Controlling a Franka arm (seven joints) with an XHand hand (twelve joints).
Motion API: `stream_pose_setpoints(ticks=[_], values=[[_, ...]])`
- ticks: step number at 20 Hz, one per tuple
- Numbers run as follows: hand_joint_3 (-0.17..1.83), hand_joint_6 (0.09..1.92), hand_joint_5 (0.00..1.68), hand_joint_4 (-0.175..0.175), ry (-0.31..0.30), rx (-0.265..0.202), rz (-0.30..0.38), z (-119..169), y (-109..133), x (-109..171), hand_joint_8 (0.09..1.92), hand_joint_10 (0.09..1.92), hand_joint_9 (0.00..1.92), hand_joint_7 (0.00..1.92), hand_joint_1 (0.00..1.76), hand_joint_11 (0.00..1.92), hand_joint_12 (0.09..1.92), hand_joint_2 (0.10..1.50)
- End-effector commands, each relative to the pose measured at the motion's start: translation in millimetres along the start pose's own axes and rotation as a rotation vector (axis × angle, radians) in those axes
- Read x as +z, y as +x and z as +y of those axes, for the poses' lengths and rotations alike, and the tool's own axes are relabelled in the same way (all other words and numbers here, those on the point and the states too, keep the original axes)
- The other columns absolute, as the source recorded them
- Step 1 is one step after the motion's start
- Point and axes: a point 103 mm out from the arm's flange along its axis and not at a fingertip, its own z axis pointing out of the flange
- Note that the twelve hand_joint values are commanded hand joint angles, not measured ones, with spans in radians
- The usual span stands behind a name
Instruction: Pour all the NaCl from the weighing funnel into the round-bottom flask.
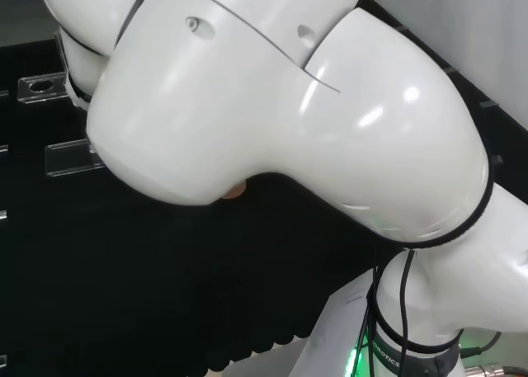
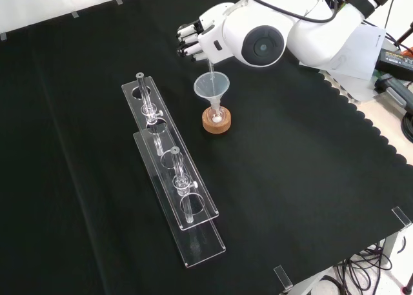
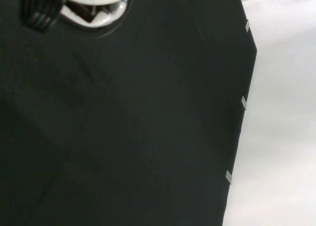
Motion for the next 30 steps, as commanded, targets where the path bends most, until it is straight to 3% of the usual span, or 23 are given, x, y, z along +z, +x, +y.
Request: stream_pose_setpoints(ticks=[1,30], values=[[0.7,0.84,1.19,0.175,0.009,0.0,-0.029,-1,0,-4,0.66,0.43,0.79,0.51,1.1,0.69,1.11,0.67],[0.7,0.84,1.19,0.175,0.02,0.002,-0.171,-4,4,-21,0.66,0.43,0.78,0.5,1.1,0.63,1.14,0.67]])
